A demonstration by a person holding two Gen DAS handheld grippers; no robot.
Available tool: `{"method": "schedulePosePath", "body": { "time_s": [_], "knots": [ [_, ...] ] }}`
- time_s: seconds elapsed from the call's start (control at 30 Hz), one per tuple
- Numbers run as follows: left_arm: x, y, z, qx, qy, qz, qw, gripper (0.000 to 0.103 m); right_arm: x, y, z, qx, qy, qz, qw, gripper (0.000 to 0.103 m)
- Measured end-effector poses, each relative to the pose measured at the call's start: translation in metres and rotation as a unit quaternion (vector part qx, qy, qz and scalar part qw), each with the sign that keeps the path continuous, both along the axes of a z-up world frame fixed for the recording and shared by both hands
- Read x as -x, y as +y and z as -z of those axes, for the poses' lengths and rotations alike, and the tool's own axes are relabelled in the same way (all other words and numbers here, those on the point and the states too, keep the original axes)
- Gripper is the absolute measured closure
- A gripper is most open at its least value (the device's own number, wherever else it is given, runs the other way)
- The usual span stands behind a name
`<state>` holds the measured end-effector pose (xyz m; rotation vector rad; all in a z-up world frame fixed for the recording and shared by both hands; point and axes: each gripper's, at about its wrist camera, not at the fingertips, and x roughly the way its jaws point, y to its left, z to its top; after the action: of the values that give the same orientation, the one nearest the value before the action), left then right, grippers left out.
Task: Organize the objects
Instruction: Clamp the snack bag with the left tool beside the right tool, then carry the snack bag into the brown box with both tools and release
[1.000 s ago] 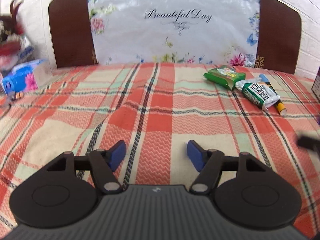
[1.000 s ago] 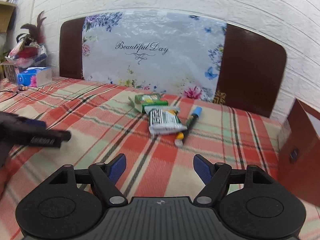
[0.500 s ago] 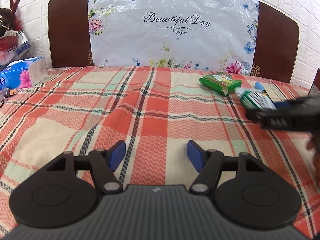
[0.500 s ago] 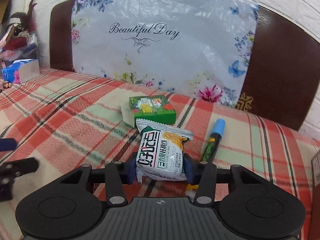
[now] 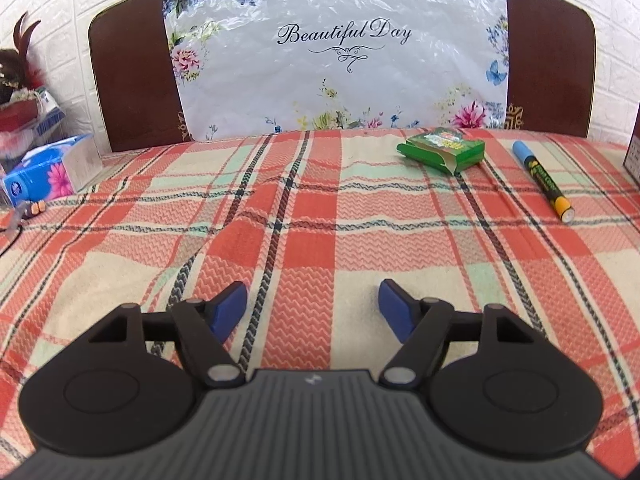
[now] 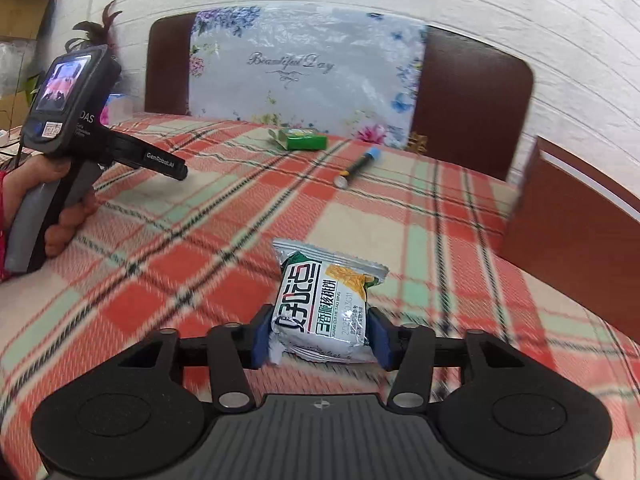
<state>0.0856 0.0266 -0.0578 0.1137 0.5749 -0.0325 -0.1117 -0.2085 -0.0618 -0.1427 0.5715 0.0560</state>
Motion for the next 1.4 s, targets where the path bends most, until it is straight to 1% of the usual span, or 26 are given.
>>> {"method": "schedulePosePath", "body": {
  "time_s": [0.07,0.2,0.23,0.27,0.3,0.33,0.37,0.43,0.5,0.53,0.6,0.7,0.73,0.77,0.8,0.83,0.87,0.9,0.97,1.03,1.13,1.27,1.4],
  "knots": [
    [0.001,-0.002,-0.001,-0.011,0.003,-0.005,0.9999,0.022,0.003,-0.009,-0.002,-0.014,0.002,0.008,1.000,0.041],
    [0.012,-0.012,-0.005,-0.045,0.011,-0.015,0.9988,0.021,0.015,-0.017,0.002,-0.033,0.006,0.010,0.999,0.036],
    [0.017,-0.014,-0.008,-0.045,0.020,-0.019,0.9986,0.021,0.018,-0.017,0.004,-0.034,0.006,0.009,0.999,0.035],
    [0.022,-0.014,-0.012,-0.031,0.039,-0.021,0.9986,0.022,0.021,-0.017,0.004,-0.035,0.005,0.008,0.999,0.032],
    [0.027,-0.015,-0.017,-0.005,0.063,-0.019,0.9978,0.023,0.023,-0.019,0.005,-0.038,0.005,0.006,0.999,0.031],
    [0.034,-0.016,-0.023,0.031,0.088,-0.009,0.9956,0.025,0.024,-0.020,0.005,-0.041,0.005,0.006,0.999,0.030],
    [0.043,-0.018,-0.028,0.072,0.109,0.008,0.9914,0.025,0.024,-0.021,0.006,-0.043,0.005,0.005,0.999,0.029],
    [0.061,-0.028,-0.037,0.144,0.141,0.055,0.9780,0.025,0.021,-0.024,0.004,-0.044,0.007,0.000,0.999,0.027],
    [0.074,-0.045,-0.043,0.184,0.168,0.103,0.9631,0.025,0.017,-0.025,0.003,-0.038,0.008,-0.007,0.999,0.027],
    [0.080,-0.056,-0.045,0.190,0.175,0.126,0.9579,0.024,0.015,-0.025,0.002,-0.036,0.009,-0.009,0.999,0.027],
    [0.086,-0.078,-0.046,0.184,0.187,0.161,0.9514,0.024,0.010,-0.025,0.002,-0.037,0.013,-0.012,0.999,0.027],
    [0.085,-0.106,-0.037,0.188,0.220,0.188,0.9385,0.024,0.003,-0.027,0.002,-0.046,0.020,-0.017,0.999,0.027],
    [0.084,-0.114,-0.033,0.185,0.230,0.193,0.9356,0.026,0.001,-0.027,0.003,-0.048,0.022,-0.020,0.998,0.028],
    [0.085,-0.122,-0.029,0.177,0.233,0.197,0.9356,0.027,-0.001,-0.026,0.003,-0.050,0.023,-0.026,0.998,0.037],
    [0.085,-0.129,-0.027,0.167,0.223,0.204,0.9383,0.032,-0.002,-0.025,0.003,-0.051,0.021,-0.033,0.998,0.047],
    [0.084,-0.134,-0.027,0.163,0.220,0.217,0.9368,0.048,-0.003,-0.024,0.002,-0.049,0.019,-0.037,0.998,0.057],
    [0.079,-0.136,-0.027,0.179,0.232,0.229,0.9281,0.064,-0.004,-0.023,0.001,-0.049,0.016,-0.036,0.998,0.059],
    [0.075,-0.138,-0.029,0.190,0.242,0.226,0.9242,0.064,-0.005,-0.023,0.001,-0.046,0.010,-0.030,0.998,0.059],
    [0.068,-0.148,-0.037,0.180,0.240,0.231,0.9255,0.065,-0.007,-0.029,-0.004,-0.045,-0.006,-0.018,0.999,0.060],
    [0.067,-0.162,-0.054,0.171,0.218,0.247,0.9286,0.065,-0.011,-0.040,-0.016,-0.050,-0.036,-0.001,0.998,0.059],
    [0.058,-0.191,-0.086,0.158,0.173,0.278,0.9317,0.065,-0.018,-0.061,-0.037,-0.035,-0.091,0.030,0.995,0.059],
    [0.037,-0.236,-0.119,0.152,0.130,0.312,0.9287,0.065,-0.038,-0.099,-0.063,-0.028,-0.140,0.077,0.987,0.059],
    [0.015,-0.283,-0.135,0.141,0.096,0.341,0.9244,0.065,-0.064,-0.142,-0.078,-0.035,-0.162,0.118,0.979,0.059]
  ]
}}
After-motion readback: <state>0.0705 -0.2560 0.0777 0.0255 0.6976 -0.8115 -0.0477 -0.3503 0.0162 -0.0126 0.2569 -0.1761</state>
